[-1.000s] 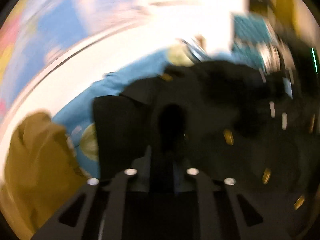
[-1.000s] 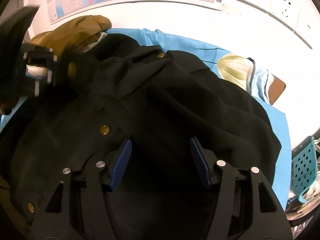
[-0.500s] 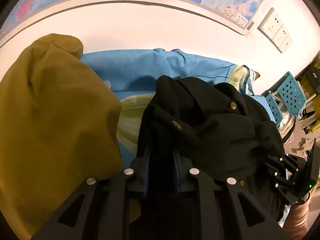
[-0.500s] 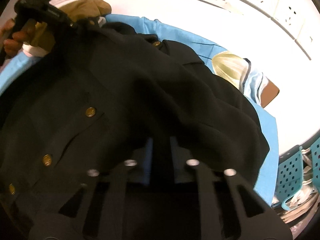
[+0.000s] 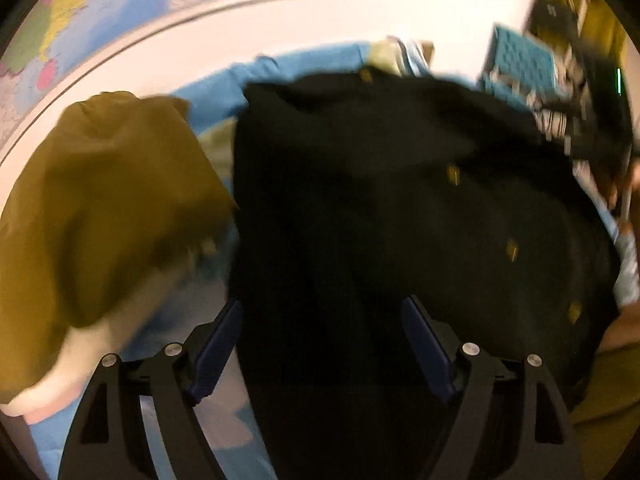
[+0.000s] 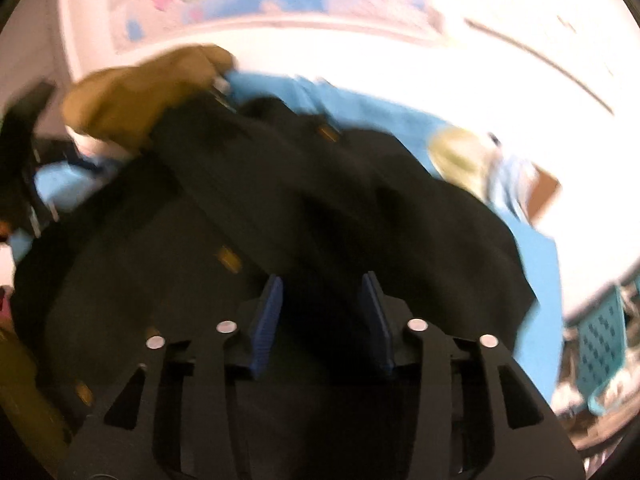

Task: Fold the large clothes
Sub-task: 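Grasp the jacket body with the left gripper and lift it toward the right gripper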

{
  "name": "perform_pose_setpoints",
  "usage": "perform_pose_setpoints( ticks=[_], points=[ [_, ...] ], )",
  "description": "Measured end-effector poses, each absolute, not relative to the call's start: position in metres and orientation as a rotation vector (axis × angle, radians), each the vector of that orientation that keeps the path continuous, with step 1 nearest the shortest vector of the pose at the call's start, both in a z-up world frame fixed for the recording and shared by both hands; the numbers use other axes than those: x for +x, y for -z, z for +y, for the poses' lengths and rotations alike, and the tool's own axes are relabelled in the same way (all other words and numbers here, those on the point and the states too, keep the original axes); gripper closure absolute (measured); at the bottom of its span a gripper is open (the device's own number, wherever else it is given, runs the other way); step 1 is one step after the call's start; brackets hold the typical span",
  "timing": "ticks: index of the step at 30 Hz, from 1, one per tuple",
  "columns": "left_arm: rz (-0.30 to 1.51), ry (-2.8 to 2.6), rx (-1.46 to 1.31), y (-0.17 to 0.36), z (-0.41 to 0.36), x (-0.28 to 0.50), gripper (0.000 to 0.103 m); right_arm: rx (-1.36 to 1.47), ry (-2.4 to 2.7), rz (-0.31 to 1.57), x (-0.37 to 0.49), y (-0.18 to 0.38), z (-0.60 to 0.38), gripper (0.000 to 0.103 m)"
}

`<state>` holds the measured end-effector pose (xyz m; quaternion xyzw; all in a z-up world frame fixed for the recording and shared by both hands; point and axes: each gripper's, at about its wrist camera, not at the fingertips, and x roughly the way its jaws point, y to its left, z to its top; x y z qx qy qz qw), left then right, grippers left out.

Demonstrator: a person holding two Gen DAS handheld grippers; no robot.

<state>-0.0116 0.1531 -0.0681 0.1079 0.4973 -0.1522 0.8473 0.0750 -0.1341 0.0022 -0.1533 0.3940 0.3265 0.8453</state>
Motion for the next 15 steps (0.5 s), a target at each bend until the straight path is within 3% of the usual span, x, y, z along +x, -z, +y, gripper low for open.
perform_pose_setpoints(
  ticks=[2, 3, 7, 8, 11, 15],
  points=[
    [1.064, 0.313, 0.245, 0.077, 0.153, -0.012, 0.061, -0.338, -0.766, 0.803, 0.073, -0.004, -0.091, 0.039],
    [1.068, 0.298, 0.226, 0.078, 0.158, -0.01, 0.065, -0.359, -0.792, 0.785, 0.073, -0.004, -0.071, 0.039],
    [1.029, 0.296, 0.059, 0.058, 0.19, -0.001, 0.097, -0.44, -0.837, 0.763, 0.082, 0.012, 0.006, 0.039],
    [1.022, 0.272, 0.035, 0.052, 0.198, 0.001, 0.098, -0.433, -0.837, 0.776, 0.088, 0.015, 0.017, 0.045],
    [1.006, 0.207, -0.078, 0.04, 0.232, 0.006, 0.099, -0.373, -0.877, 0.847, 0.106, 0.024, 0.041, 0.093],
    [0.995, 0.202, -0.194, 0.036, 0.265, 0.001, 0.099, -0.322, -0.979, 0.814, 0.089, 0.004, 0.03, 0.098]
  ],
)
